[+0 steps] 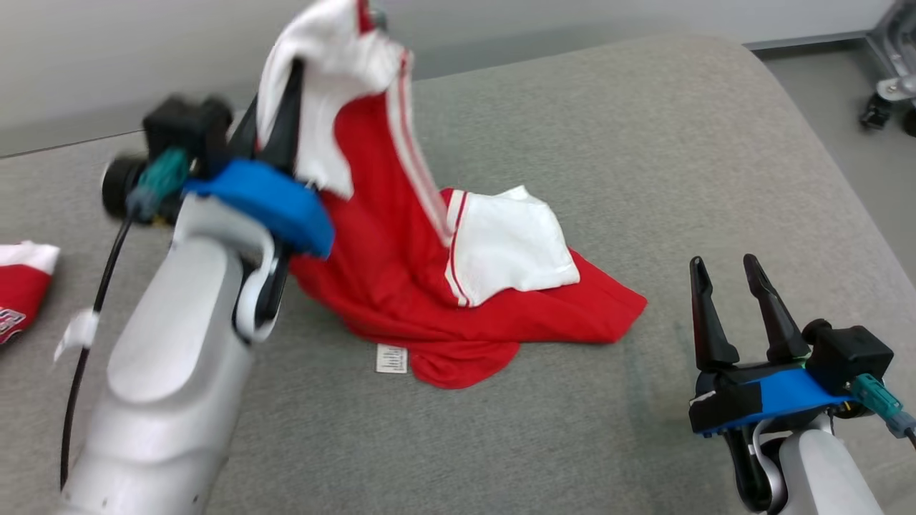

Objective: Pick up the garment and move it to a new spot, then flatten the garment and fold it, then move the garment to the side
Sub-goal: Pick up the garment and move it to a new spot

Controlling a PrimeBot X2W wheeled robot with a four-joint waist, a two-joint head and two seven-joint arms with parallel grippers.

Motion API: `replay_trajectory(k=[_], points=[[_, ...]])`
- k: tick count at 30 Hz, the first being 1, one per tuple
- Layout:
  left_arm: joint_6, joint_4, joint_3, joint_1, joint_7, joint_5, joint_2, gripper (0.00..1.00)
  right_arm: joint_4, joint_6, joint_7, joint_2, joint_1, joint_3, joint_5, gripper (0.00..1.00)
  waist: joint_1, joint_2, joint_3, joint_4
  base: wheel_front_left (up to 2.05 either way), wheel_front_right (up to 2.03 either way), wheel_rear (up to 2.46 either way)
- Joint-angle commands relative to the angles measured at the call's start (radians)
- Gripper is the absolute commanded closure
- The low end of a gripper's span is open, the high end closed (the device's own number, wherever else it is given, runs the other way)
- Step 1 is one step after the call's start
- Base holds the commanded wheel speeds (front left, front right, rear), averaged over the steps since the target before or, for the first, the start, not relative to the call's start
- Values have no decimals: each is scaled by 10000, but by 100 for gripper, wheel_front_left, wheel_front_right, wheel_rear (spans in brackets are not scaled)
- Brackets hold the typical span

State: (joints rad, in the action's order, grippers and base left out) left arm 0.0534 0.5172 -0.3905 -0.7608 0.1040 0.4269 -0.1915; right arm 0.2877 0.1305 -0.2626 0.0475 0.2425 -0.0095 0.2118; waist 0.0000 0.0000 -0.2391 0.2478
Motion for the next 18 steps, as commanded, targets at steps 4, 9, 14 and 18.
replay_trajectory(k=[4,9,14,18], points=[[-229,46,286,1270,370,316,-192,100,69,5,-33,52,-96,-29,-179,0,0,0,7,-432,0,0,0],[-316,90,238,3082,655,608,-214,100,181,5,-33,54,-74,169,-205,0,0,0,167,-706,0,0,0],[-328,156,-19,4256,854,753,65,100,256,5,-34,52,-162,254,-241,0,0,0,299,-837,0,0,0],[-425,23,-184,4365,1175,510,147,0,283,5,-34,52,-291,158,-290,0,0,0,437,-1038,0,0,0]])
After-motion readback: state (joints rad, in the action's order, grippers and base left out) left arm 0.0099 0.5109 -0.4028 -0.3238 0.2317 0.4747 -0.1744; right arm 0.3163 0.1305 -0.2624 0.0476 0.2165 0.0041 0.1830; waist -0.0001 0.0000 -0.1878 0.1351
